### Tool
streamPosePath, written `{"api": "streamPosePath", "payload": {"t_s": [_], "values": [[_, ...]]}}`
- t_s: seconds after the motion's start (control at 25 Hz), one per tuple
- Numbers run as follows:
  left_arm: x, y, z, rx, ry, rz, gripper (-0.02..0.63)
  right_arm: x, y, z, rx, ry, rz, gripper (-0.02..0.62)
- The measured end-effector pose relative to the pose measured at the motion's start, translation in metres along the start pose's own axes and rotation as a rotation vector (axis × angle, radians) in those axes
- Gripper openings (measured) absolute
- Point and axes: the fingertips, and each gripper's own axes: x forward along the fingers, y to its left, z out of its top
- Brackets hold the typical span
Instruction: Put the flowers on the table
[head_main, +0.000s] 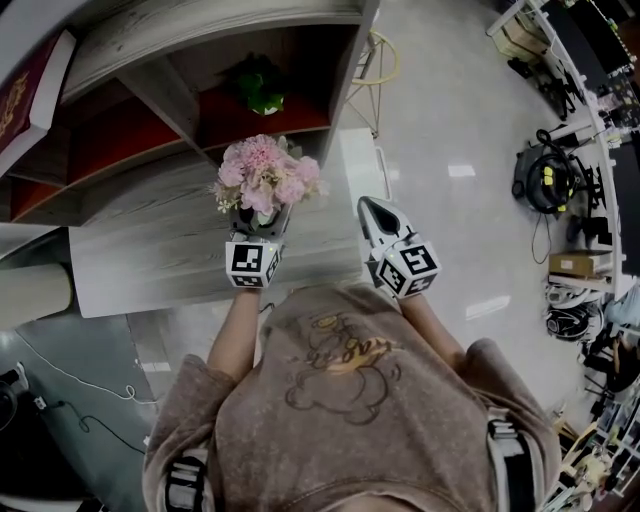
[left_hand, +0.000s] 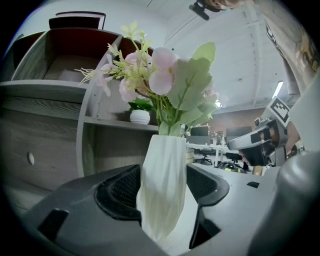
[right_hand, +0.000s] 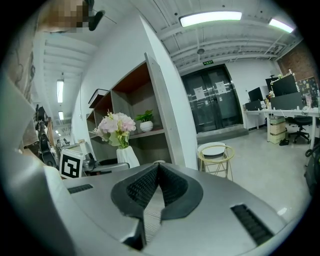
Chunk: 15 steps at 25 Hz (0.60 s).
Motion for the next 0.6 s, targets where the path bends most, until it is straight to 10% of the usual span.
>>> {"api": "streamPosePath", "payload": {"t_s": [0.6], "values": [[0.029,0.015,-0.029,-0.010,0.017,-0.002,0.301,0.015,-0.014,-0.008,-0.002,0.040,-0.025,-0.005]]}}
